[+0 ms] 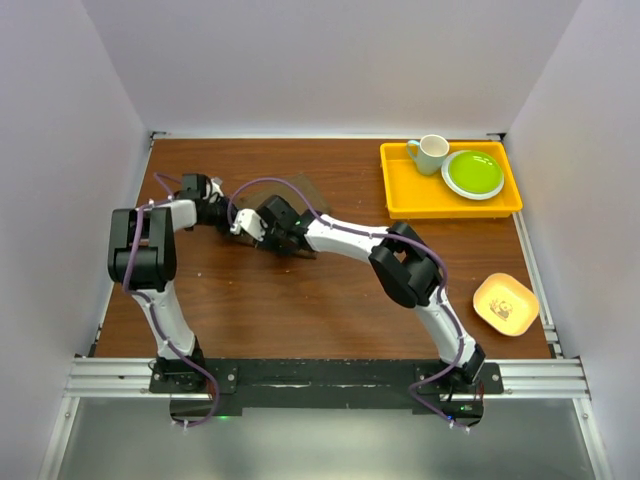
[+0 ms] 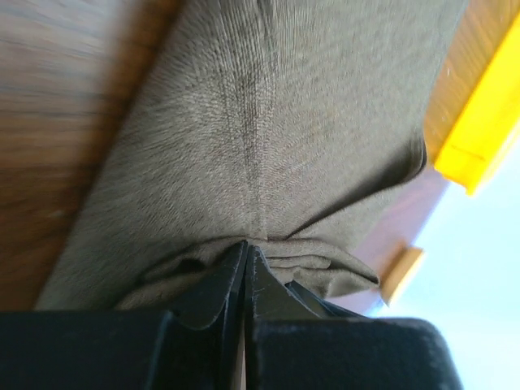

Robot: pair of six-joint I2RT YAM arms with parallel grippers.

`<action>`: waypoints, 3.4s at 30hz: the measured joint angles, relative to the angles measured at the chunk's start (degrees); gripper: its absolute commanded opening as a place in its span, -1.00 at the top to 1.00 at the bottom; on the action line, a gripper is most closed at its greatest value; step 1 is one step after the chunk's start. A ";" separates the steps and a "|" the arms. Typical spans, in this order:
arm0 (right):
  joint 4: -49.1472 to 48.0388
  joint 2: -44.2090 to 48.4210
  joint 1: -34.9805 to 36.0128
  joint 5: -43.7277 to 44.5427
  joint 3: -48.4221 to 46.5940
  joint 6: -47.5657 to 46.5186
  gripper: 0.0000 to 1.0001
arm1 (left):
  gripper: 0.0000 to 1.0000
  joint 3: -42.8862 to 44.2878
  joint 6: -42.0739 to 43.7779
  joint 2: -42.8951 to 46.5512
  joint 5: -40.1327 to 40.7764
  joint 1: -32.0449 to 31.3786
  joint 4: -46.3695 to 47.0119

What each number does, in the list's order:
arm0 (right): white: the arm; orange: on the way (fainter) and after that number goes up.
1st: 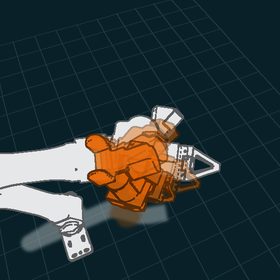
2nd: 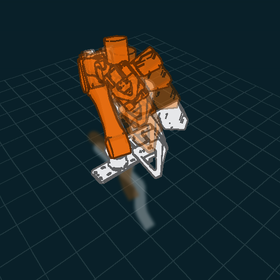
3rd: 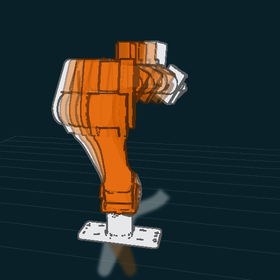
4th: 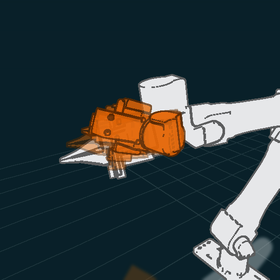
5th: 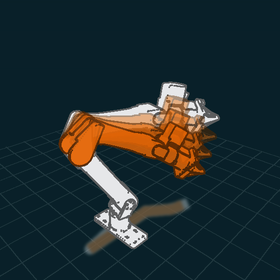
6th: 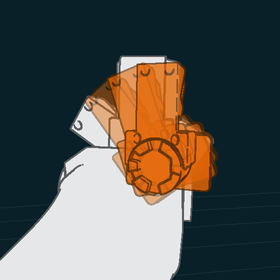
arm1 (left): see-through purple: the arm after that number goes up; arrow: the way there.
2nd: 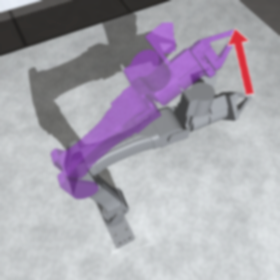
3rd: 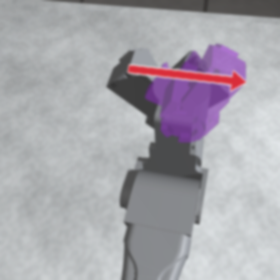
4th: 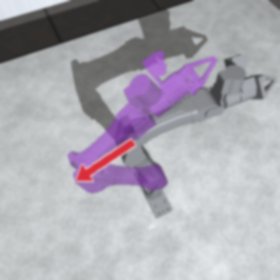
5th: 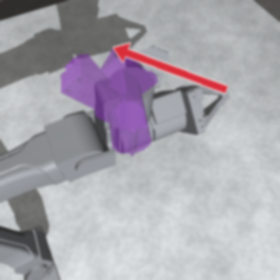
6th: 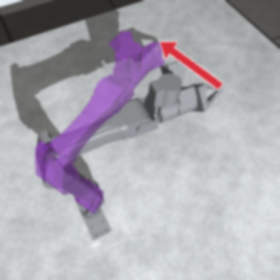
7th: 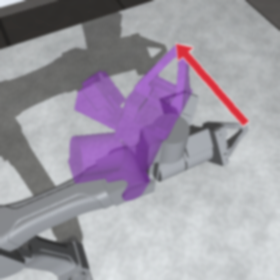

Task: Fold the napkin, place the utensils inside, and roll it up
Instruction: Roll the napkin with the utensil

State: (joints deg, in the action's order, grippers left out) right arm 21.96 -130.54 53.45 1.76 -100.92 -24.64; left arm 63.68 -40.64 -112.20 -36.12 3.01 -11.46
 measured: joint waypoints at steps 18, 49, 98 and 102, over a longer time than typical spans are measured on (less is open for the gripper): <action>14.45 -7.13 -8.98 -38.75 -11.21 23.67 1.00 | -0.07 -14.64 -8.28 33.92 18.73 -2.73 -8.81; -10.56 -9.03 -14.43 -62.77 2.91 51.58 1.00 | 0.13 -6.97 -28.85 13.51 24.83 -13.33 -25.27; -10.03 10.23 11.04 12.37 17.42 16.39 -0.10 | 1.00 -10.64 -30.71 15.39 18.69 -13.29 -27.58; -11.28 9.90 11.50 12.87 17.42 16.57 -0.16 | 1.00 -10.64 -30.77 15.39 18.51 -13.27 -27.74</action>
State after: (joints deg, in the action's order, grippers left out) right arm 10.68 -120.64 64.95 14.63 -83.50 -8.08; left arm 53.04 -71.42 -96.82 -17.61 -10.26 -39.20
